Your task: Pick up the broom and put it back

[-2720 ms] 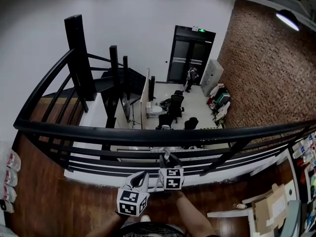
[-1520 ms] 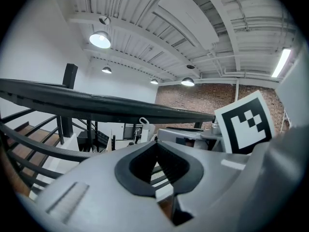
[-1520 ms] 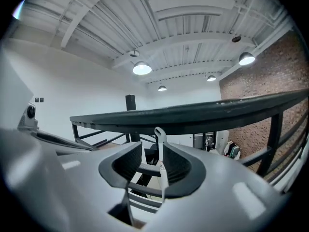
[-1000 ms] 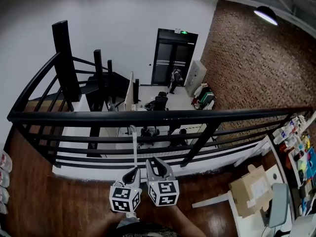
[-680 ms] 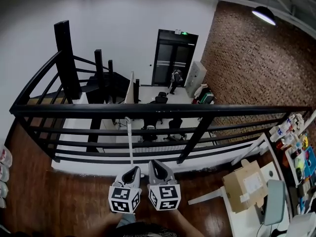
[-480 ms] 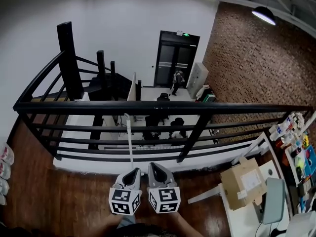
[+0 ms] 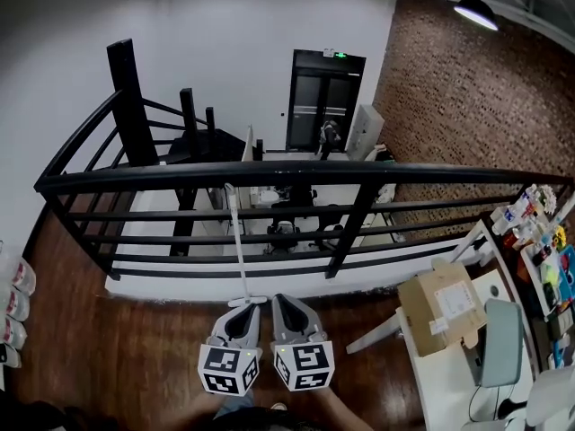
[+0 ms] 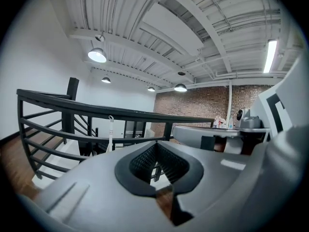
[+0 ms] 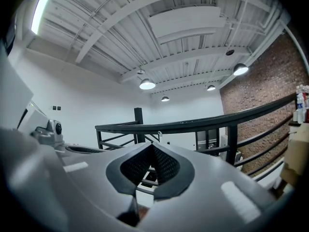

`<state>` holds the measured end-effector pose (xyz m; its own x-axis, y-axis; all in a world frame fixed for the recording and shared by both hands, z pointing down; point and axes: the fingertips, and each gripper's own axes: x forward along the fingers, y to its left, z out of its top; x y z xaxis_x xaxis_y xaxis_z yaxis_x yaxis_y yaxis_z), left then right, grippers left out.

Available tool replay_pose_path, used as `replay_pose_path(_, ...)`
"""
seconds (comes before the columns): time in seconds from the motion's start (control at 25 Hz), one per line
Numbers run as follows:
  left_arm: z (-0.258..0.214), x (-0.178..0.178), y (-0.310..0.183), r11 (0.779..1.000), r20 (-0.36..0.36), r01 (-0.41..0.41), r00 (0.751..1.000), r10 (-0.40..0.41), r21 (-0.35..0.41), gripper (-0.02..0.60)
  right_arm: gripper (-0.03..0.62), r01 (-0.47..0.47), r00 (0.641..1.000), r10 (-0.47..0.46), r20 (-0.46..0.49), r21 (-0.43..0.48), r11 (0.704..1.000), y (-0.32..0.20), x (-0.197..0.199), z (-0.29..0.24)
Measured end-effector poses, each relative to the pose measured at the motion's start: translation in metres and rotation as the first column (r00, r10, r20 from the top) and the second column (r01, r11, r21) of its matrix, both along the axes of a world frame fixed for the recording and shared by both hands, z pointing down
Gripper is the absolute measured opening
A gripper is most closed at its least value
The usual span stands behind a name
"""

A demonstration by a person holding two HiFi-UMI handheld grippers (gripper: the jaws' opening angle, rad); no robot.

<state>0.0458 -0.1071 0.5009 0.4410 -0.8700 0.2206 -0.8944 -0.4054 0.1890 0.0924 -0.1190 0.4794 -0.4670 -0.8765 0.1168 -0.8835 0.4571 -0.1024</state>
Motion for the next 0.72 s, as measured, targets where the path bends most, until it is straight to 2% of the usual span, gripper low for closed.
replay_pose_path(0.28,0.0,0.001,0.032,1.0,0.01,0.002,1.0,-0.002,0.007,0.006,0.0,0.007,1.0,-0.007,0.005,0.004,1.0,0.035,-0.001,0.004)
replay_pose_path(0.72,-0.003,0.001,0.052,0.999,0.015,0.016,1.0,-0.016,0.029,0.006,0.0,0.022,1.0,-0.022,-0.001,0.022,1.0,0.054,-0.002,0.001)
